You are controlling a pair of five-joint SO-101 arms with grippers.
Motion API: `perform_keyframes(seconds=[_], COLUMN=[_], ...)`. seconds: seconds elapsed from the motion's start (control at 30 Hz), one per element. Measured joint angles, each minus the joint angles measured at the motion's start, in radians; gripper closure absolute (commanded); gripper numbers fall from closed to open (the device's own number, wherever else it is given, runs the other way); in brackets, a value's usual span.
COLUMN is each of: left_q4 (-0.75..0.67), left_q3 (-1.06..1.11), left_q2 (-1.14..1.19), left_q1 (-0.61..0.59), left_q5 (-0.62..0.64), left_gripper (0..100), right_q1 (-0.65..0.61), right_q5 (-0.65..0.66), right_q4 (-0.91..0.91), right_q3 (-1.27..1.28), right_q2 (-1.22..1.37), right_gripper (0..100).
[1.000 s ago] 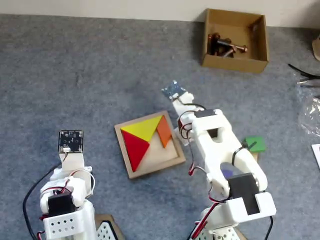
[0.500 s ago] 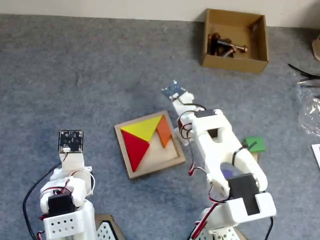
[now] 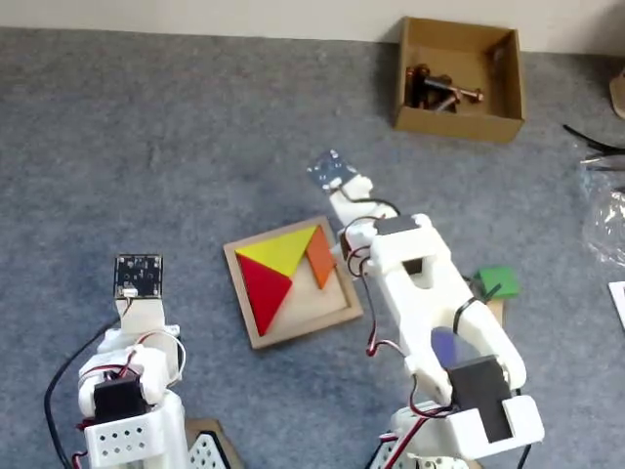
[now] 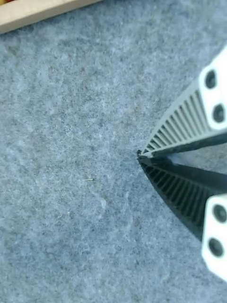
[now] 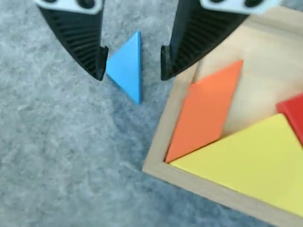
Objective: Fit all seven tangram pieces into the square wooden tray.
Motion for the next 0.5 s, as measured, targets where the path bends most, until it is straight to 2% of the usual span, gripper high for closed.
perform_keyframes(seconds=[0.5], left_q4=[0.0], left_q3=[0.0], left_q2=[0.0], left_q1=[0.0], left_q5=[0.0], left_gripper=[99], right_q1=[0.002], right_q5=[0.0], right_q4=[-0.018], right_q3=[0.034], right_q2=[0.0], right_gripper=[81.7])
